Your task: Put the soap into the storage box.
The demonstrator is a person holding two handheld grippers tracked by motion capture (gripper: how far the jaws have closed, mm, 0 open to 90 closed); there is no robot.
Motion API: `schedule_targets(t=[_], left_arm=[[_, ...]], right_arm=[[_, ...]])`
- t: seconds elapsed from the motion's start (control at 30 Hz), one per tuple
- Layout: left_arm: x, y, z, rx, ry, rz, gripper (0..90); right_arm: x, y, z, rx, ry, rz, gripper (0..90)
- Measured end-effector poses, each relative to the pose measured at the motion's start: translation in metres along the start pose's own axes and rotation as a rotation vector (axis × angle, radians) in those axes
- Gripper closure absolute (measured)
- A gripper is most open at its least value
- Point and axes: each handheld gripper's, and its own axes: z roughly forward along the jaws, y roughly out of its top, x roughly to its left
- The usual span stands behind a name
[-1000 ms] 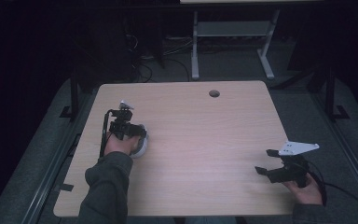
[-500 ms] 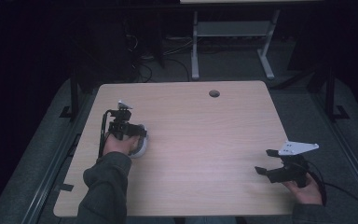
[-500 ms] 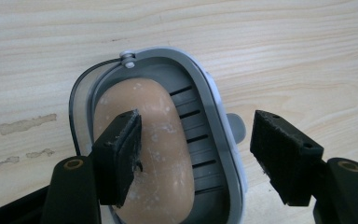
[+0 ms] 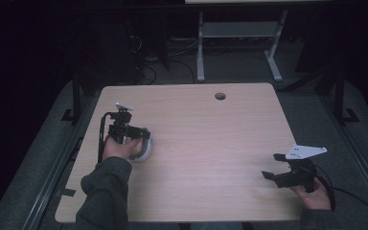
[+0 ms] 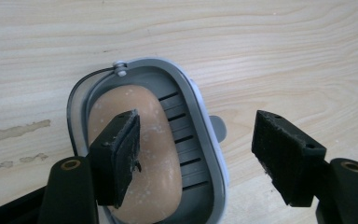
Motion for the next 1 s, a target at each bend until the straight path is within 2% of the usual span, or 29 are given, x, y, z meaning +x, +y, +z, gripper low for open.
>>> schedule_targets(t=[0.43, 0.57, 0.73, 0.9, 0.93, 1.0], left_arm=[[-0.002, 0.0, -0.006, -0.035, -0.072, -0.002, 30.8], [0.0, -0.002, -0.011, -0.058, -0.13, -0.01, 29.7], [0.001, -0.003, -0.015, -0.074, -0.171, -0.012, 28.5], [0.002, -0.005, -0.018, -0.081, -0.219, 0.004, 27.3], [0.003, -0.006, -0.019, -0.092, -0.246, -0.003, 27.0], [0.003, -0.007, -0.02, -0.102, -0.257, -0.006, 26.8]], right_arm=[[-0.001, -0.001, 0.0, 0.0, 0.001, 0.004, 16.8], [-0.001, -0.001, 0.001, 0.002, 0.002, 0.004, 16.7], [-0.001, -0.001, 0.001, 0.001, 0.001, 0.004, 16.7], [-0.001, -0.001, 0.001, 0.003, 0.001, 0.003, 16.7], [-0.001, -0.001, 0.001, 0.005, 0.0, 0.004, 16.7], [-0.001, -0.001, 0.001, 0.005, 0.0, 0.003, 16.7]])
